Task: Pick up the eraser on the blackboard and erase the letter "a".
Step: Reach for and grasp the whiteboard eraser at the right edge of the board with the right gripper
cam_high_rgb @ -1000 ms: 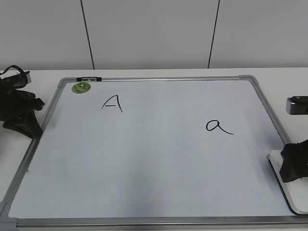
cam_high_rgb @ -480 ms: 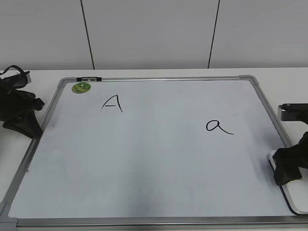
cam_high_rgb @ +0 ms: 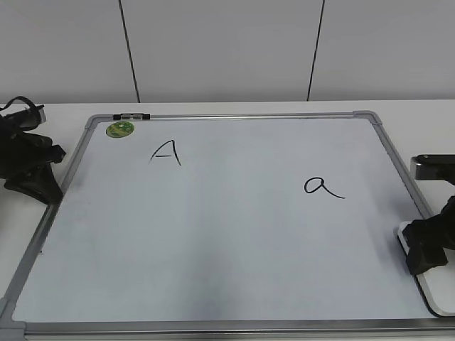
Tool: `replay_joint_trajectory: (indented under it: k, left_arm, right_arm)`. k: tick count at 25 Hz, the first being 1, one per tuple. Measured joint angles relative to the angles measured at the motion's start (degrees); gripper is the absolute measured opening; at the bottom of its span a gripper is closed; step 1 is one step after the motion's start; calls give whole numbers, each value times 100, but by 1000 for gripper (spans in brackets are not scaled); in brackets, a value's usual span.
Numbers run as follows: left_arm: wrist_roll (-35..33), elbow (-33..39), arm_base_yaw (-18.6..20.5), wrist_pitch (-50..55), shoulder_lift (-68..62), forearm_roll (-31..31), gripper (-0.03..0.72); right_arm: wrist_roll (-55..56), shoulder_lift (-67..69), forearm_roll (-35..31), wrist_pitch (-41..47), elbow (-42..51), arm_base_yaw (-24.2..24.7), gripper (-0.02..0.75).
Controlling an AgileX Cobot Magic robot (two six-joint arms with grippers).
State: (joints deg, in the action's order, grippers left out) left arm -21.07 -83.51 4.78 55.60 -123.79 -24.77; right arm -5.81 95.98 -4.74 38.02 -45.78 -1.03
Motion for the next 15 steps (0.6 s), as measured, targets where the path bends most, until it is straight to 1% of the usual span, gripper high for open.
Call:
replay_joint_trajectory:
  k: [15]
  left_arm:
    - [0,0,0,0,0,0,36]
  right_arm:
    - [14,0,0,0,0,0,540]
